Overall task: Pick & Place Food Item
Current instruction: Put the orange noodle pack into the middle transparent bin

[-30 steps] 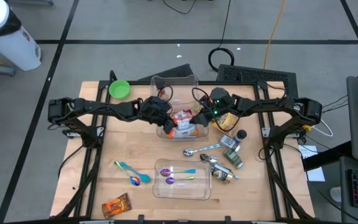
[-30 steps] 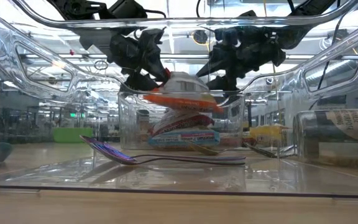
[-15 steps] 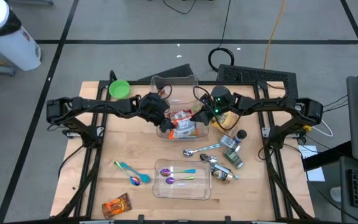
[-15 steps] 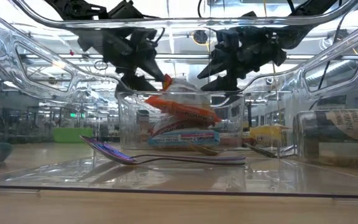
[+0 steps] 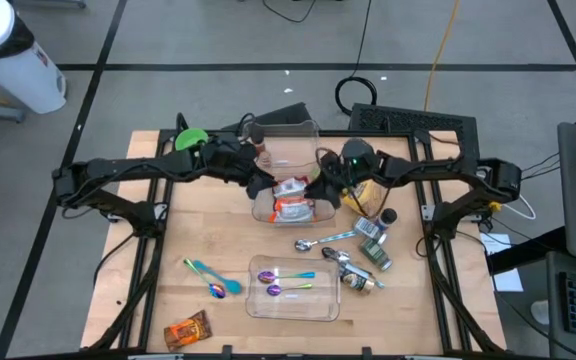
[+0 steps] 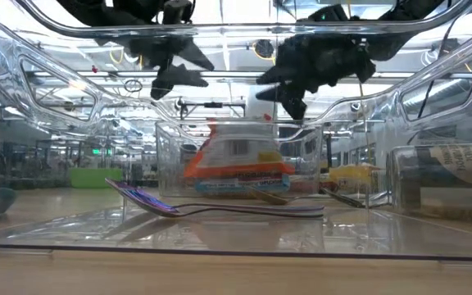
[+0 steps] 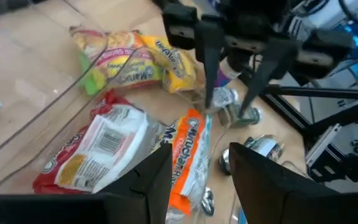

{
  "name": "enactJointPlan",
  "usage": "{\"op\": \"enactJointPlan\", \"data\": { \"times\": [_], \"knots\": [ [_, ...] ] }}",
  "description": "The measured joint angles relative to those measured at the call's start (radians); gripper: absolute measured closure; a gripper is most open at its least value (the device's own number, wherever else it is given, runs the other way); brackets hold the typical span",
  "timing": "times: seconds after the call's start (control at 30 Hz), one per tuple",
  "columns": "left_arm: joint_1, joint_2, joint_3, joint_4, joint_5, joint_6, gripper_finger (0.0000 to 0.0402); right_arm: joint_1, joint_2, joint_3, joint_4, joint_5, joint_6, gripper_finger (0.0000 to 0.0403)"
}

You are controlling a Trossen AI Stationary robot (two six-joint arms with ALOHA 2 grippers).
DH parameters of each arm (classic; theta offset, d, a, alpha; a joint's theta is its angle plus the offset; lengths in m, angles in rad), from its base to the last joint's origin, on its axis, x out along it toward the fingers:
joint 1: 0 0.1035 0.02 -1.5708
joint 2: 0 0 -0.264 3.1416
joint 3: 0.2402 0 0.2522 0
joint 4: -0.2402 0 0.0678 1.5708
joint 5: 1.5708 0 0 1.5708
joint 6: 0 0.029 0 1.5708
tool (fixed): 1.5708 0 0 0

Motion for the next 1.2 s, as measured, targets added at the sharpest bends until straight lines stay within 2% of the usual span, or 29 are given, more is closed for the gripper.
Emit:
{"op": "enactJointPlan", "data": {
  "times": [0.2, 0.4, 0.53, 0.73, 1.03, 1.2],
  "knots": [
    [-0.042, 0.013, 0.001, 0.068, -0.001, 0.015, 0.0238, 0.083, 0.000, 0.000, -0.021, 0.020, -0.104, 0.0285],
    [-0.059, 0.071, -0.001, 0.079, -0.009, 0.027, 0.0238, 0.114, 0.000, 0.000, -0.098, 0.159, -0.201, 0.0311],
    [-0.061, 0.130, 0.000, 0.116, 0.005, 0.001, 0.0238, 0.114, 0.028, 0.000, -0.140, 0.237, -0.207, 0.0328],
    [-0.072, 0.204, 0.000, 0.135, 0.053, -0.020, 0.0238, 0.114, 0.076, -0.001, -0.143, 0.289, -0.193, 0.0344],
    [-0.113, 0.292, -0.001, 0.135, 0.041, -0.024, 0.0238, 0.091, 0.078, -0.001, -0.118, 0.294, -0.151, 0.0351],
    [-0.121, 0.308, 0.000, 0.126, -0.039, -0.081, 0.0238, 0.090, 0.050, -0.002, -0.032, 0.262, -0.045, 0.0352]
  ]
}}
